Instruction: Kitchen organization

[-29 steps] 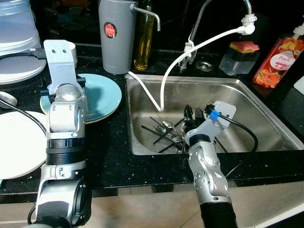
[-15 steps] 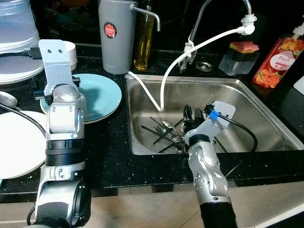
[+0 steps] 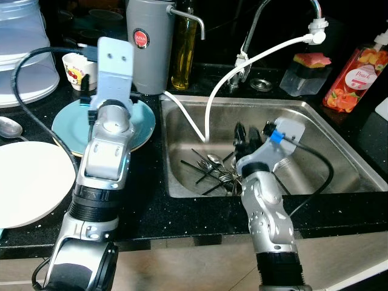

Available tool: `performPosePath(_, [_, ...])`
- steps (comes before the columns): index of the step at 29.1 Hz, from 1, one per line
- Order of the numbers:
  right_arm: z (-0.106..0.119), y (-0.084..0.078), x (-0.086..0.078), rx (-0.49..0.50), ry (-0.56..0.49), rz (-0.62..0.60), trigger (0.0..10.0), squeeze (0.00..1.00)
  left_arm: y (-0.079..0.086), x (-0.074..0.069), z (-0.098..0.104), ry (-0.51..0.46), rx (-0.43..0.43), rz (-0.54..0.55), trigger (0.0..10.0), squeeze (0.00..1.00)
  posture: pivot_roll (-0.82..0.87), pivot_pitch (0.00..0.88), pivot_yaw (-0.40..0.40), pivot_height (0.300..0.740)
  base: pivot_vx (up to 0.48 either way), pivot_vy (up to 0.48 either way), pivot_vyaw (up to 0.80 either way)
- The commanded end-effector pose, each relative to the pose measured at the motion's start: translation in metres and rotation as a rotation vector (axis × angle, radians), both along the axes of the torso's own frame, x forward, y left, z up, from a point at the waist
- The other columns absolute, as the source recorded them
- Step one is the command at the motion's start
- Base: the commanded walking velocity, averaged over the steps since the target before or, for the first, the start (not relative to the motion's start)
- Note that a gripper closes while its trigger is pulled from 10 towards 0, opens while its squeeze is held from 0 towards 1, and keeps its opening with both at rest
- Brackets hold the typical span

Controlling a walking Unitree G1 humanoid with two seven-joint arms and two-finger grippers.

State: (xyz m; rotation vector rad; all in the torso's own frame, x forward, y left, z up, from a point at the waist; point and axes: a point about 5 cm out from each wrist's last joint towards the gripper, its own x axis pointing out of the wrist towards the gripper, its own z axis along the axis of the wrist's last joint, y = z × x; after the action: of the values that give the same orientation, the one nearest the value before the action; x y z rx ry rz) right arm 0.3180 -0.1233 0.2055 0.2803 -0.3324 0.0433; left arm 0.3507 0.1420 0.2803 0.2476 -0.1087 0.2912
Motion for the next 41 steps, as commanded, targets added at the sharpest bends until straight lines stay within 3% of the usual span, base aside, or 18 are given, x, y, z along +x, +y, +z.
performPosePath(1, [0.013, 0.003, -0.002, -0.045, -0.052, 0.024, 10.0, 0.00, -0.004, 0.001, -0.004, 0.014, -0.004, -0.017, 10.0, 0.00, 0.31, 0.000, -0.094, 0.740, 0.000, 0.000, 0.00])
performPosePath(6, [0.028, 0.030, -0.009, -0.132, -0.103, 0.261, 10.0, 0.00, 0.004, 0.003, -0.006, 0.036, -0.003, 0.015, 10.0, 0.00, 0.31, 0.000, -0.094, 0.740, 0.000, 0.000, 0.00])
performPosePath(8, [0.029, 0.034, -0.010, -0.137, -0.101, 0.295, 10.0, 0.00, 0.005, 0.002, -0.006, 0.043, -0.002, 0.022, 10.0, 0.00, 0.31, 0.000, -0.094, 0.740, 0.000, 0.000, 0.00])
performPosePath(12, [0.025, 0.050, -0.017, -0.176, -0.047, 0.498, 10.0, 0.00, 0.012, 0.002, -0.013, 0.088, -0.021, 0.070, 10.0, 0.00, 0.31, 0.000, -0.097, 0.740, 0.000, 0.000, 0.00])
performPosePath(13, [0.021, 0.056, -0.021, -0.166, -0.015, 0.598, 10.0, 0.00, 0.014, 0.002, -0.016, 0.102, -0.030, 0.082, 10.0, 0.00, 0.32, 0.000, -0.097, 0.740, 0.000, 0.000, 0.00])
performPosePath(18, [0.017, 0.060, -0.028, -0.182, 0.016, 0.699, 10.0, 0.00, 0.017, 0.001, -0.019, 0.121, -0.051, 0.101, 10.0, 0.00, 0.32, 0.000, -0.097, 0.740, 0.000, 0.000, 0.00])
performPosePath(22, [0.003, 0.062, -0.033, -0.356, 0.075, 0.769, 10.0, 0.00, 0.018, 0.002, -0.031, 0.227, -0.163, 0.077, 10.0, 0.00, 0.32, 0.000, -0.094, 0.740, 0.000, 0.000, 0.00])
performPosePath(23, [0.003, 0.062, -0.033, -0.356, 0.075, 0.769, 10.0, 0.00, 0.018, 0.002, -0.031, 0.227, -0.163, 0.077, 10.0, 0.00, 0.32, 0.000, -0.094, 0.740, 0.000, 0.000, 0.00])
performPosePath(24, [0.000, 0.062, -0.034, -0.375, 0.086, 0.777, 10.0, 0.00, 0.012, 0.002, -0.031, 0.230, -0.138, 0.016, 10.0, 0.00, 0.32, 0.000, -0.094, 0.740, 0.000, 0.000, 0.00])
performPosePath(25, [-0.003, 0.059, -0.032, -0.367, 0.108, 0.755, 10.0, 0.00, -0.006, -0.002, -0.028, 0.232, 0.007, -0.181, 10.0, 0.00, 0.32, 0.000, -0.092, 0.740, 0.000, 0.000, 0.00])
performPosePath(28, [-0.003, 0.059, -0.032, -0.367, 0.108, 0.755, 10.0, 0.00, -0.006, -0.002, -0.028, 0.232, 0.007, -0.181, 10.0, 0.00, 0.32, 0.000, -0.092, 0.740, 0.000, 0.000, 0.00])
performPosePath(29, [-0.003, 0.058, -0.032, -0.362, 0.118, 0.749, 10.0, 0.00, -0.013, -0.005, -0.029, 0.240, 0.060, -0.246, 10.0, 0.00, 0.32, 0.000, -0.092, 0.740, 0.000, 0.000, 0.00])
performPosePath(30, [-0.002, 0.053, -0.029, -0.349, 0.130, 0.719, 10.0, 0.00, -0.013, -0.017, -0.023, 0.222, 0.290, -0.376, 10.0, 0.00, 0.32, 0.000, -0.087, 0.740, 0.000, 0.000, 0.00])
performPosePath(31, [-0.001, 0.051, -0.028, -0.346, 0.134, 0.714, 10.0, 0.00, -0.013, -0.020, -0.022, 0.225, 0.353, -0.409, 10.0, 0.00, 0.32, 0.000, -0.087, 0.740, 0.000, 0.000, 0.00])
performPosePath(35, [-0.001, 0.049, -0.027, -0.344, 0.140, 0.703, 10.0, 0.00, -0.011, -0.028, -0.018, 0.229, 0.438, -0.486, 10.0, 0.00, 0.33, 0.000, -0.086, 0.740, 0.000, 0.000, 0.00])
performPosePath(37, [-0.001, 0.047, -0.026, -0.343, 0.141, 0.699, 10.0, 0.00, -0.010, -0.036, -0.012, 0.223, 0.536, -0.567, 10.0, 0.00, 0.33, 0.000, -0.095, 0.740, 0.000, 0.000, 0.00])
performPosePath(39, [-0.001, 0.047, -0.026, -0.343, 0.141, 0.699, 10.0, 0.00, -0.010, -0.036, -0.012, 0.223, 0.536, -0.567, 10.0, 0.00, 0.33, 0.000, -0.095, 0.740, 0.000, 0.000, 0.00])
performPosePath(41, [-0.002, 0.047, -0.025, -0.344, 0.144, 0.699, 10.0, 0.00, -0.009, -0.045, -0.010, 0.234, 0.638, -0.634, 10.0, 0.00, 0.34, 0.000, -0.102, 0.740, 0.000, 0.000, 0.00])
